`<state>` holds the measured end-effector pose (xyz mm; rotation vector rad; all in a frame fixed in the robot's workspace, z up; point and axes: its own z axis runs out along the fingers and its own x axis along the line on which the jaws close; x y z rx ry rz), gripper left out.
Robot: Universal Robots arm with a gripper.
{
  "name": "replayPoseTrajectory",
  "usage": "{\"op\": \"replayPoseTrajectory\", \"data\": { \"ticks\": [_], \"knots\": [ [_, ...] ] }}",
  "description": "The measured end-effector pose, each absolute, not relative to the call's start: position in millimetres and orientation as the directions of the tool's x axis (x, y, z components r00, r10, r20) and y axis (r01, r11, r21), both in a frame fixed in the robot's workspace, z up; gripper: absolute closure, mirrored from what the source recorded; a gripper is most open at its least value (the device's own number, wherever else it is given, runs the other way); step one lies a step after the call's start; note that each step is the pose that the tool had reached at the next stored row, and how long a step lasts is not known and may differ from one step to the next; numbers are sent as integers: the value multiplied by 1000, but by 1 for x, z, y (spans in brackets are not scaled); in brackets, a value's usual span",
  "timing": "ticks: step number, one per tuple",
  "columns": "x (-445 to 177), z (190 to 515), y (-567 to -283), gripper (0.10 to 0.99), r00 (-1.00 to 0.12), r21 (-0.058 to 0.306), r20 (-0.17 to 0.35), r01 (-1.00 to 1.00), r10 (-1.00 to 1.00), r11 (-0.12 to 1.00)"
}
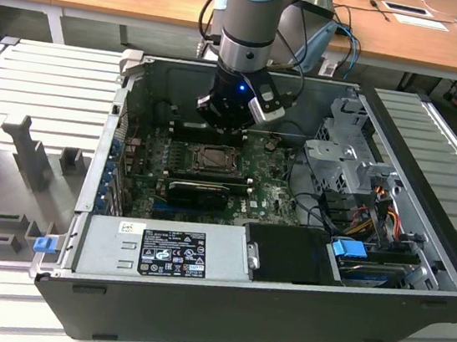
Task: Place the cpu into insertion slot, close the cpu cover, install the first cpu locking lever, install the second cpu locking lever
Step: 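Install the second cpu locking lever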
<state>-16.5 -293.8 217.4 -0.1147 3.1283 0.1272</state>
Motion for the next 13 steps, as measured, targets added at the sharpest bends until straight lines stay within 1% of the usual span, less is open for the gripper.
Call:
{"op": "replayPoseTrajectory", "data": {
  "ticks": [13],
  "knots": [
    [-16, 218, -298, 980, -997, 81, -12, -73, -73, 994]
  ]
}}
